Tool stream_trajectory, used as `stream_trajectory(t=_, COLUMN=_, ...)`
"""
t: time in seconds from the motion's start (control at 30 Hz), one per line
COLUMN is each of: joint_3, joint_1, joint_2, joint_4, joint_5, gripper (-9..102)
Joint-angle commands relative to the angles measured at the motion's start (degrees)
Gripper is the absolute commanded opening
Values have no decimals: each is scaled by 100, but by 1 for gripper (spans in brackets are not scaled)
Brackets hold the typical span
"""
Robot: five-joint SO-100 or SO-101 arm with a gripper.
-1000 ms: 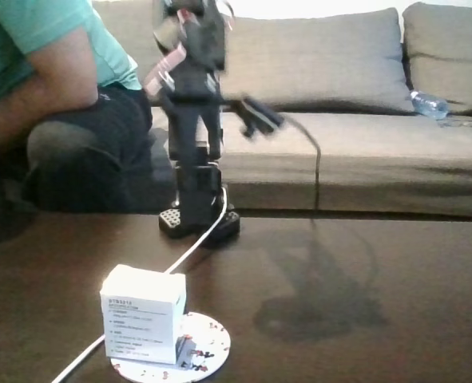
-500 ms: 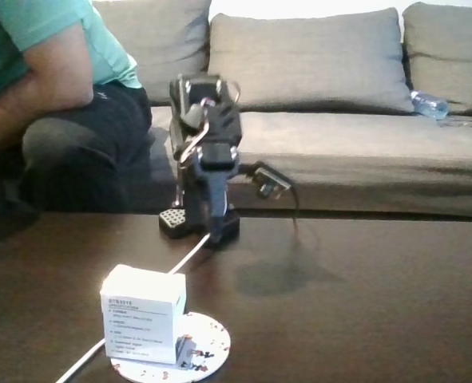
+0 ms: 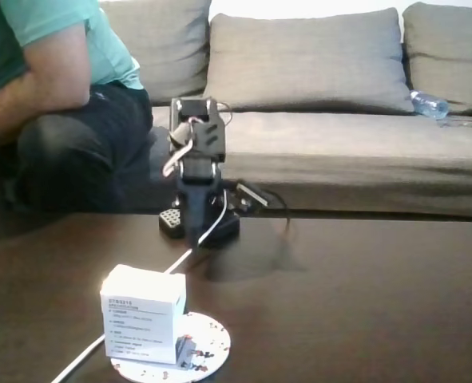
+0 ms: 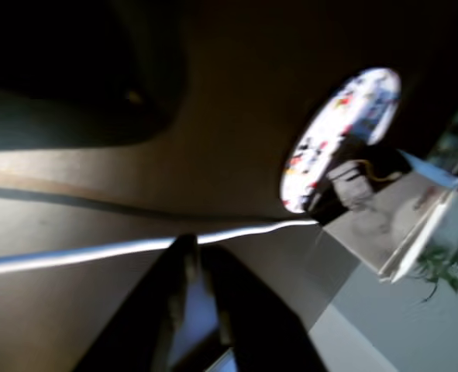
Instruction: Grasp a servo box and put it on the zirlivani.
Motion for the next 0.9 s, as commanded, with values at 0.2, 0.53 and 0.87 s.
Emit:
stream_trajectory(t=0.2, joint_3=-53, joint_1=-809, joint_2=18, joint_4=176, joint_5=246, gripper=0)
stream_trajectory(t=0.53, joint_3=-53, joint_1=-677, joint_2=18, joint_4=193, joint_5=290, gripper=0)
stream_trajectory(t=0.87, joint_3=-53, joint_1=-712, joint_2=18, joint_4=193, joint_5=255, gripper=0)
